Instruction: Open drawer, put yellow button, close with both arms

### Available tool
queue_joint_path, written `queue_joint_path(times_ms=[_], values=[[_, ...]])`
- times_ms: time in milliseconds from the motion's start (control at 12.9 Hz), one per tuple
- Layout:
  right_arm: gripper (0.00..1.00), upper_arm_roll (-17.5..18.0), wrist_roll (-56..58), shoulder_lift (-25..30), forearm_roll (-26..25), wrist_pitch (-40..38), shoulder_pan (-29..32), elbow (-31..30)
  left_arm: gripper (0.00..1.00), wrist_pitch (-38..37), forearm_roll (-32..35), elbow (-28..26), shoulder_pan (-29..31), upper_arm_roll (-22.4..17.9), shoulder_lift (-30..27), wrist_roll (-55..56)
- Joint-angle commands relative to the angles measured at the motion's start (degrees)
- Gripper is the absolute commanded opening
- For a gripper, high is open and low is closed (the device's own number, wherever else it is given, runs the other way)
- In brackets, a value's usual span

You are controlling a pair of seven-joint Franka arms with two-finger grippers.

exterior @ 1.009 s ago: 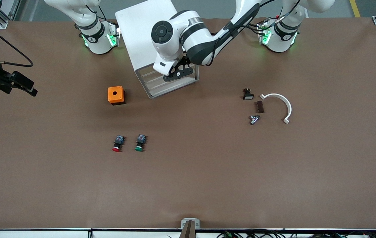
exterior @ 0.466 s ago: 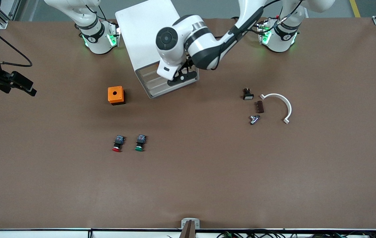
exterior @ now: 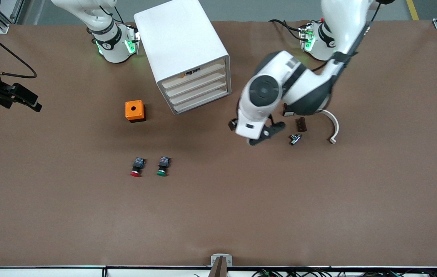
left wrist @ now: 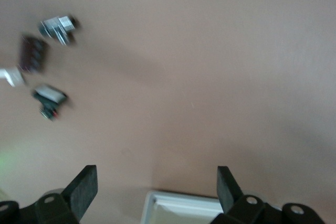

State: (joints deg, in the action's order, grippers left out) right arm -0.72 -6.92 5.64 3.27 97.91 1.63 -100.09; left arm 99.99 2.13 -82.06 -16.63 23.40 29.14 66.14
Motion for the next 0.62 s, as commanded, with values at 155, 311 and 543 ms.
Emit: queue_joint_path(times_ms=[155,311,543], values=[[1.0,0.55,0.6,1.04,-0.9,-0.09,0.74,-0.63,1.0,-3.48,1.04,1.11,12.64,0.77,-6.97,-13.55],[1.0,0.46,0.6,1.13,-0.73,0.09,0.92,-0.28,1.0,-3.57,1.04,1.11,16.88,0.77,-9.44,-18.13],[1.0,0.46,0.68,1.04,-0.55,0.53,1.53,-0.19,1.0,-4.89,1.04,1.11,21.88,0.59,-12.25,-22.17]])
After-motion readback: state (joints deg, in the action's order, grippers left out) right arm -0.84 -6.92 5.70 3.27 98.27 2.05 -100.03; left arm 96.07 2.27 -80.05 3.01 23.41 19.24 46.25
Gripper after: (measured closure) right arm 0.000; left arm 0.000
